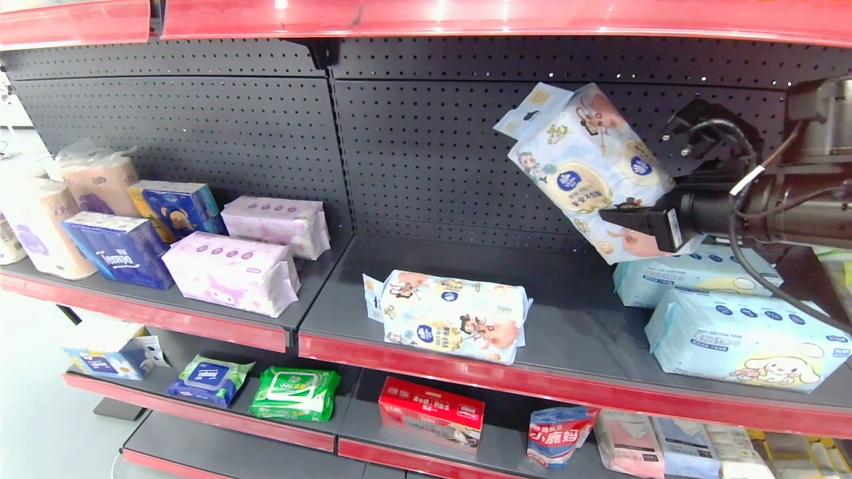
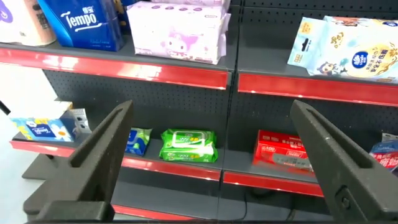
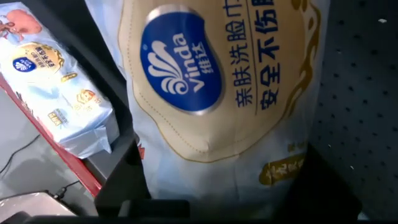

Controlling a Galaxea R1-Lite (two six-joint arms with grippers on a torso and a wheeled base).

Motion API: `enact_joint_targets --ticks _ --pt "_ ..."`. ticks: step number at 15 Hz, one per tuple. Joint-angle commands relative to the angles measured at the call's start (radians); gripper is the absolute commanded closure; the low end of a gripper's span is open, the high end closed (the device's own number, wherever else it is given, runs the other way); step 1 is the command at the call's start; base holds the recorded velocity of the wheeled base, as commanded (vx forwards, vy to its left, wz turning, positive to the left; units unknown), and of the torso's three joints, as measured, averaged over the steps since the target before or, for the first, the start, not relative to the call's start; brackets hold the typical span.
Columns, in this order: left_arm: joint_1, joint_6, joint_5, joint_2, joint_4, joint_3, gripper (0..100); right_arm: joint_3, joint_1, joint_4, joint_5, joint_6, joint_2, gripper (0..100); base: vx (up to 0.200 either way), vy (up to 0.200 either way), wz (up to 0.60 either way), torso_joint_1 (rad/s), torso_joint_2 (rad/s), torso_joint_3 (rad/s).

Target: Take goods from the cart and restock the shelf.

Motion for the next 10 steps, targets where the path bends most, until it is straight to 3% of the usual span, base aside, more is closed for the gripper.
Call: enact_joint_targets --ticks 1,10 --pt "0.000 0.000 0.000 0.000 0.000 0.000 0 -0.051 0.002 -0.002 0.032 -0.047 0.110 100 0.000 0.000 0.00 0.000 0.00 0.000" --pt "0.000 0.000 0.000 0.000 0.000 0.000 0 -0.172 -0.005 -0.037 0.121 -0.188 0.330 100 0.000 0.000 0.00 0.000 0.00 0.000"
